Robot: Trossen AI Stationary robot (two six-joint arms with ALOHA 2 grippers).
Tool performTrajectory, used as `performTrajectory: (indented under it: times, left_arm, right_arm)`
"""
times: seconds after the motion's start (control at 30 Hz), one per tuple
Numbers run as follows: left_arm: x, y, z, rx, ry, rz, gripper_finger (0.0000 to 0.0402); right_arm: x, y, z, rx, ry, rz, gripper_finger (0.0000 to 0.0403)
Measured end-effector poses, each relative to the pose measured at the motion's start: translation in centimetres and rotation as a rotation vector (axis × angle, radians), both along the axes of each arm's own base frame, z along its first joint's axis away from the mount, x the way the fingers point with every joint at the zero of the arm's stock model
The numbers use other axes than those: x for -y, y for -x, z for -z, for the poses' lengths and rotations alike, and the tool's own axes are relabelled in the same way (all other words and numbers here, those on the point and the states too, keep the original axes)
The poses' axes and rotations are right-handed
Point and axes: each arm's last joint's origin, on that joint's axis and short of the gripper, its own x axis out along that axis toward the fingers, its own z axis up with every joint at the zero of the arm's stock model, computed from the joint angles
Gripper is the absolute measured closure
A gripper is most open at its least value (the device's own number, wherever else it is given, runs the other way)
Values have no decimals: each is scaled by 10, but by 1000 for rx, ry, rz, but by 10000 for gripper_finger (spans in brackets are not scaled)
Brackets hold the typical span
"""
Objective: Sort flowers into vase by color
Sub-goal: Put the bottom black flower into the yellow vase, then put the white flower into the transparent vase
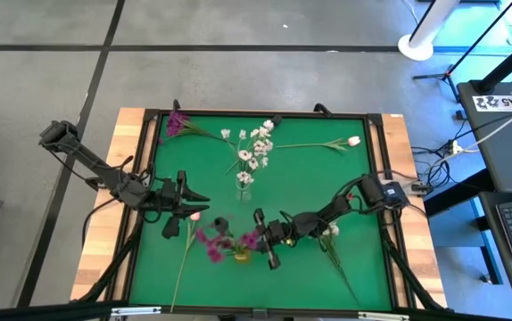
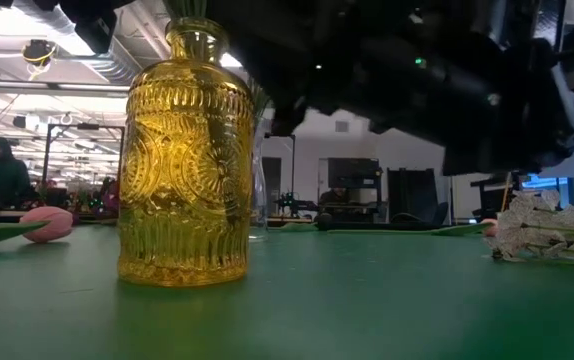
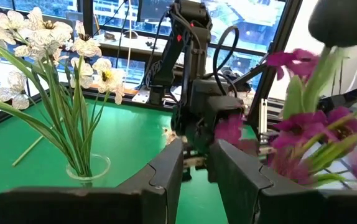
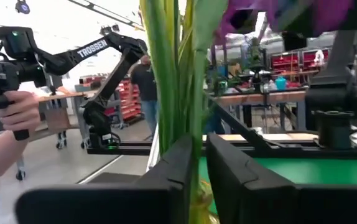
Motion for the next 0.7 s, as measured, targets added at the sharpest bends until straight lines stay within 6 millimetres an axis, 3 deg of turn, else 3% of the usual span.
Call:
performTrajectory:
  times: [0.4, 0.7]
  left_arm:
    - [0, 0, 0, 3, -22, -15, 312]
    - [-4, 2, -21, 31, -79, -79, 312]
  right_arm:
    - [18, 42, -12, -120, 40, 67, 269]
    - [33, 74, -59, -189, 158, 187, 264]
